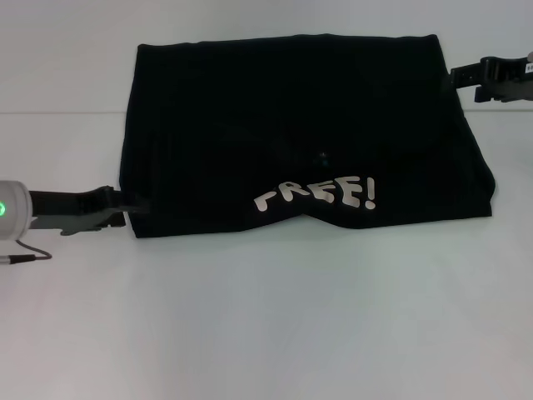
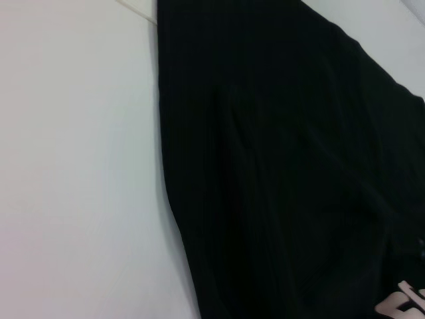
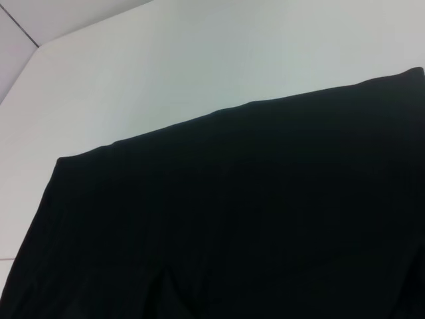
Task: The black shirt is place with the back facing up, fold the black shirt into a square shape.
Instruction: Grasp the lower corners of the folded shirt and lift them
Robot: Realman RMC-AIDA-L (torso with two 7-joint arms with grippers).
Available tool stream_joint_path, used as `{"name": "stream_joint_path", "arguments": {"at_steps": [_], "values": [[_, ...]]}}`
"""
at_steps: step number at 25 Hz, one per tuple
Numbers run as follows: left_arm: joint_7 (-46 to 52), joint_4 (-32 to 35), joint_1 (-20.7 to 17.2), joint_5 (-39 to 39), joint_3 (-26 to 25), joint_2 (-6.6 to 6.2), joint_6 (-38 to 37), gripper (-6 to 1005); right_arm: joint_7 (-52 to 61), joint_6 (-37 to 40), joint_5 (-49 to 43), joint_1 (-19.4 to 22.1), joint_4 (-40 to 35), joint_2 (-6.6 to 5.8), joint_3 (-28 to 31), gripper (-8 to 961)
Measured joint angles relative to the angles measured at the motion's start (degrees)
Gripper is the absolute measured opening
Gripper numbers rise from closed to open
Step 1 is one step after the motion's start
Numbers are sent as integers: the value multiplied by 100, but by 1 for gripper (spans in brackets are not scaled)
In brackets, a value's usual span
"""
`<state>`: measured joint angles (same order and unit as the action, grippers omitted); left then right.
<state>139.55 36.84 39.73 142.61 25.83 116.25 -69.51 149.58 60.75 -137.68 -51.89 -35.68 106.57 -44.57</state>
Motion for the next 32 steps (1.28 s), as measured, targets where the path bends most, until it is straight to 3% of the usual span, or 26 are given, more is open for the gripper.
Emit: {"name": "stream_joint_path", "arguments": {"at_steps": [5, 22, 32], "values": [[-153, -273, 73, -43, 94, 58, 576, 552, -5, -12, 0, 11, 0, 4, 6, 719], [-283, -618, 258, -19, 142, 161, 711, 552, -17, -93, 16, 63, 0, -3, 11, 719], [-237, -572, 301, -3, 218, 149, 654, 426, -17, -37, 13, 78, 0, -15, -15, 718]]}}
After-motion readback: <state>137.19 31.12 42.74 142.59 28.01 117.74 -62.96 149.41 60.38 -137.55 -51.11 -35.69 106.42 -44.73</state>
